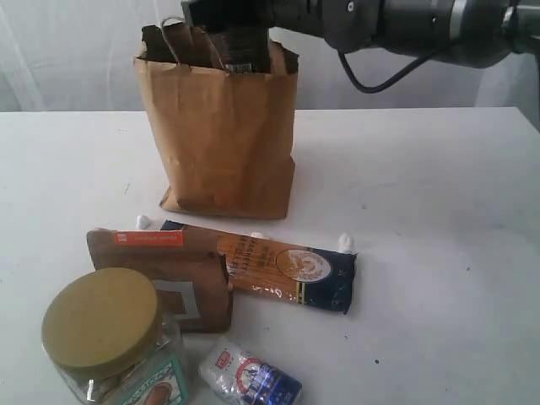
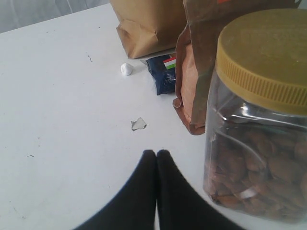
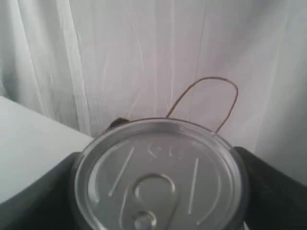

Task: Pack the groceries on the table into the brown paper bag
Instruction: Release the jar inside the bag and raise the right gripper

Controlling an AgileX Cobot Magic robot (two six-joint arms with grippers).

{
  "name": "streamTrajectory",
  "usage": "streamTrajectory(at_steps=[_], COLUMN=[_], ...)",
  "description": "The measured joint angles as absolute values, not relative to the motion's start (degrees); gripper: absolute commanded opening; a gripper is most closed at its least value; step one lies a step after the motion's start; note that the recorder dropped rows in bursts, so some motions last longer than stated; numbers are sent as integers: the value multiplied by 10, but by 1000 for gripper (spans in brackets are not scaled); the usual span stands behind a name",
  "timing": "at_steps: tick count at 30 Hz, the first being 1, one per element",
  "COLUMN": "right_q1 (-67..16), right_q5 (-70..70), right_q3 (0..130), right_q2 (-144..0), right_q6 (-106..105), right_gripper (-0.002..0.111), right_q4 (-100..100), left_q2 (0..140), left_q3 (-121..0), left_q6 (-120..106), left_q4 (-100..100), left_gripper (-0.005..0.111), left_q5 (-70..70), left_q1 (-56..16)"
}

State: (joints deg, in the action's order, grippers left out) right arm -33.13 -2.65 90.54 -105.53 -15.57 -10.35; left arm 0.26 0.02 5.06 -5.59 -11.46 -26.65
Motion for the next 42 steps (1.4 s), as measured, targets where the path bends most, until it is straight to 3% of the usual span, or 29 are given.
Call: streamTrajectory(at_steps=[6, 18, 35, 36, 39, 42], right_q1=[-327, -297, -297, -297, -297, -297], right_q5=[0, 24, 60, 63, 65, 54], right_q3=[905, 905, 905, 905, 905, 905], right_q2=[-1075, -1075, -1075, -1075, -1075, -1070], right_q6=[-229, -246, -246, -246, -246, -248], right_gripper=[5, 60, 61, 64, 89, 96], right_q4=[-104, -104, -105, -105, -105, -105], left_q2=[3, 3, 3, 3, 3, 3], left_q3=[0, 0, 0, 0, 0, 0], left_q6=[51, 51, 51, 51, 51, 51], left_q4=[-56, -56, -56, -56, -56, -56], left_gripper=[0, 0, 0, 0, 0, 0], left_q5=[-115, -115, -115, -115, -115, -115], left_q1=[-267, -267, -267, -267, -267, -267])
